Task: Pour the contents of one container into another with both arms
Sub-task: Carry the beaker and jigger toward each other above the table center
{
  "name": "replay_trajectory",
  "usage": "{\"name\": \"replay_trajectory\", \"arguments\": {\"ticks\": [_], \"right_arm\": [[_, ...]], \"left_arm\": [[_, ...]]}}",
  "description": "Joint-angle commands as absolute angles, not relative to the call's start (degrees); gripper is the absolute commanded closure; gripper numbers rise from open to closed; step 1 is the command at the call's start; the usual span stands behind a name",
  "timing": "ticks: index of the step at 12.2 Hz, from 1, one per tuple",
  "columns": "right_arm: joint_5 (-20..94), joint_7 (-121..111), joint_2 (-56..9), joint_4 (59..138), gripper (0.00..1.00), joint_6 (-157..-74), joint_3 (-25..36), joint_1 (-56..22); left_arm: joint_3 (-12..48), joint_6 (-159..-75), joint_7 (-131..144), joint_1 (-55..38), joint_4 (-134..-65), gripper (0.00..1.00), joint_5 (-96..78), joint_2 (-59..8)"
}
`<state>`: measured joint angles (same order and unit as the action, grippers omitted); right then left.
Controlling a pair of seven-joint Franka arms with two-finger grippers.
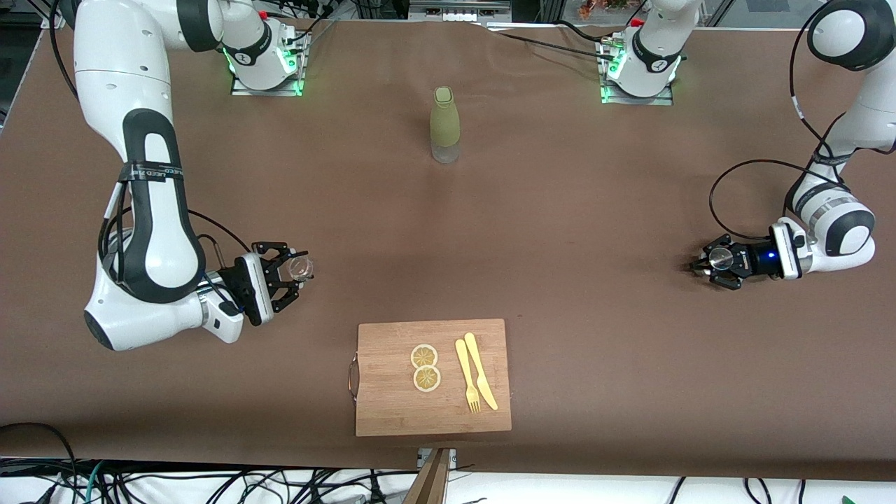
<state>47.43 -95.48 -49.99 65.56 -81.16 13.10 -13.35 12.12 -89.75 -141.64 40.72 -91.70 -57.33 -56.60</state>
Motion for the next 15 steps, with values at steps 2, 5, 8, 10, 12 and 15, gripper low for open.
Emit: {"name": "replay_trajectory", "arguments": {"ticks": [2, 5, 8, 10, 12, 15], "right_arm": [[46.41, -94.22, -49.22, 65.74, 0.7, -81.3, 13.45, -13.8], [46.41, -91.76, -49.13, 64.43, 0.7, -81.74, 13.36, -14.41], [45.62, -87.99, -49.13, 63.9, 0.7, -82.0, 13.45, -16.08], [44.3, -84.83, -49.13, 62.67, 0.7, -82.7, 13.45, -17.83], [42.11, -80.53, -48.52, 62.32, 0.7, -83.75, 13.45, -20.2], [38.86, -74.38, -47.82, 61.96, 0.7, -85.51, 13.45, -24.07]], "left_arm": [[11.6, -89.91, -140.19, 36.31, -93.33, 1.0, -61.86, -53.44], [11.51, -90.52, -140.01, 31.39, -95.79, 1.0, -67.48, -51.16], [11.69, -95.09, -138.34, 26.83, -100.02, 1.0, -73.46, -48.17], [11.69, -97.37, -138.43, 22.96, -101.76, 1.0, -78.54, -47.47], [11.69, -99.48, -138.43, 19.09, -103.27, 1.0, -83.91, -46.67], [11.78, -103.17, -138.52, 13.47, -105.29, 1.0, -90.42, -44.65]]}}
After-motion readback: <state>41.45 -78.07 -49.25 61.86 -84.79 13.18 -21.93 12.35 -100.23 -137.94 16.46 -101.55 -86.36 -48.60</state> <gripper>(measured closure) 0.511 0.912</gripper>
